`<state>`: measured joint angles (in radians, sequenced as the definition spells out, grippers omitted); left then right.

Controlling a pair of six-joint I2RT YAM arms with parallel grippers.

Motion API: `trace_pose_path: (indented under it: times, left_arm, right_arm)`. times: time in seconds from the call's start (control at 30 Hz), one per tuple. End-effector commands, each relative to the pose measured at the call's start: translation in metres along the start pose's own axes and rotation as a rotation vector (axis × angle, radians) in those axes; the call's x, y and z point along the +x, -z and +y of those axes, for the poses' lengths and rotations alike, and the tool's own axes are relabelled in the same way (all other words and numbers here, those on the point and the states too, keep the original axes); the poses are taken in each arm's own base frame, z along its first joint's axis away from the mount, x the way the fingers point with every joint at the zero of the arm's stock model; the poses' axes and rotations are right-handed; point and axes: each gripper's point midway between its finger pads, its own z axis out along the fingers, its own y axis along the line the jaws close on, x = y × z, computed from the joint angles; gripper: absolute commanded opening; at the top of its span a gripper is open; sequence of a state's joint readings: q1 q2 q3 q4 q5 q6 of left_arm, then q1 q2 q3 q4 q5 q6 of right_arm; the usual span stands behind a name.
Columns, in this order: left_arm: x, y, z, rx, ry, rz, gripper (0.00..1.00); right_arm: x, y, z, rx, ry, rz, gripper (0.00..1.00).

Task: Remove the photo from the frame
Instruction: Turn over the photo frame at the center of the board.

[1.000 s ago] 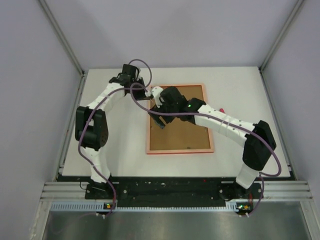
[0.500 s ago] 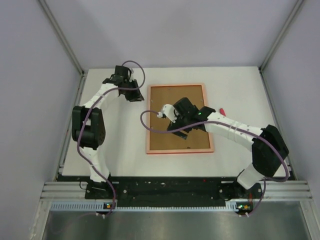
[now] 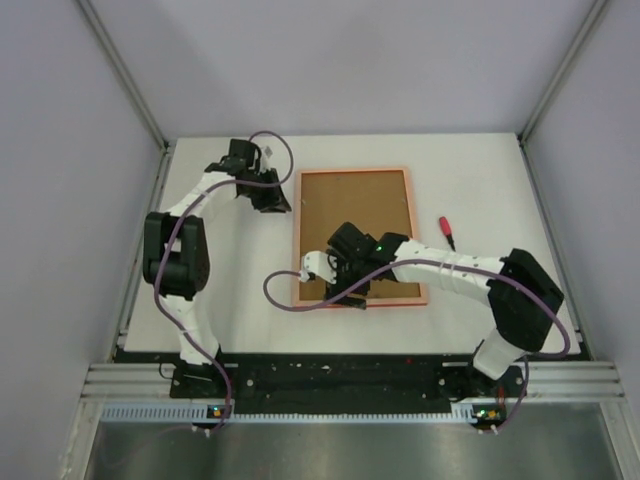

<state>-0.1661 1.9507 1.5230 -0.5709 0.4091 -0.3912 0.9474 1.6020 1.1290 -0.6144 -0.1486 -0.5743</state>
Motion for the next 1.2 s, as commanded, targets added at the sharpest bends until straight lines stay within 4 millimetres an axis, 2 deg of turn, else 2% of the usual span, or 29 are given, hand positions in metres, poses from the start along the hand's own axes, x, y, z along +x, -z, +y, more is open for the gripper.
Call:
trace_pose_path:
  times: [0.0, 0.13, 0.27, 0.4, 0.47, 0.5, 0.6, 0.7, 0.83, 0.87, 1.03, 1.17]
  left_arm:
    - [-0.014, 0.025, -0.018, 0.085, -0.076, -0.059, 0.28]
    - [-0.003, 0.021, -0.011, 0.098, -0.072, -0.013, 0.29]
    - [0.001, 0.020, -0.005, 0.100, -0.063, -0.002, 0.29]
    - [0.001, 0.021, -0.002, 0.106, -0.058, -0.003, 0.29]
    - [0.001, 0.022, -0.001, 0.107, -0.056, -0.005, 0.29]
    - [0.000, 0.023, 0.000, 0.106, -0.057, -0.006, 0.29]
    - [-0.001, 0.025, 0.004, 0.106, -0.051, -0.011, 0.29]
    - [-0.001, 0.027, 0.009, 0.105, -0.041, -0.015, 0.29]
    - [-0.001, 0.029, 0.010, 0.113, -0.042, -0.016, 0.29]
    - [0.000, 0.029, 0.010, 0.117, -0.043, -0.014, 0.29]
    - [0.000, 0.032, 0.008, 0.128, -0.052, -0.019, 0.29]
    - [0.002, 0.035, 0.000, 0.175, -0.086, -0.014, 0.31]
  right_arm:
    - [-0.025, -0.019, 0.016, -0.087, 0.055, -0.044, 0.77]
    - [-0.024, -0.039, 0.020, -0.101, 0.055, -0.020, 0.75]
    - [-0.028, -0.052, 0.015, -0.093, 0.041, -0.006, 0.70]
    - [-0.032, -0.060, 0.017, -0.114, 0.052, 0.005, 0.55]
    - [-0.031, -0.065, 0.021, -0.132, 0.064, 0.022, 0.43]
    - [-0.031, -0.066, 0.022, -0.136, 0.068, 0.027, 0.42]
    - [-0.030, -0.069, 0.027, -0.145, 0.078, 0.038, 0.43]
    - [-0.029, -0.070, 0.026, -0.108, 0.108, 0.061, 0.52]
    - [-0.027, -0.073, 0.024, -0.093, 0.118, 0.077, 0.49]
    - [-0.026, -0.074, 0.024, -0.094, 0.117, 0.081, 0.45]
    - [-0.027, -0.075, 0.024, -0.103, 0.117, 0.092, 0.00]
    - [-0.039, -0.063, 0.022, -0.102, 0.118, 0.056, 0.00]
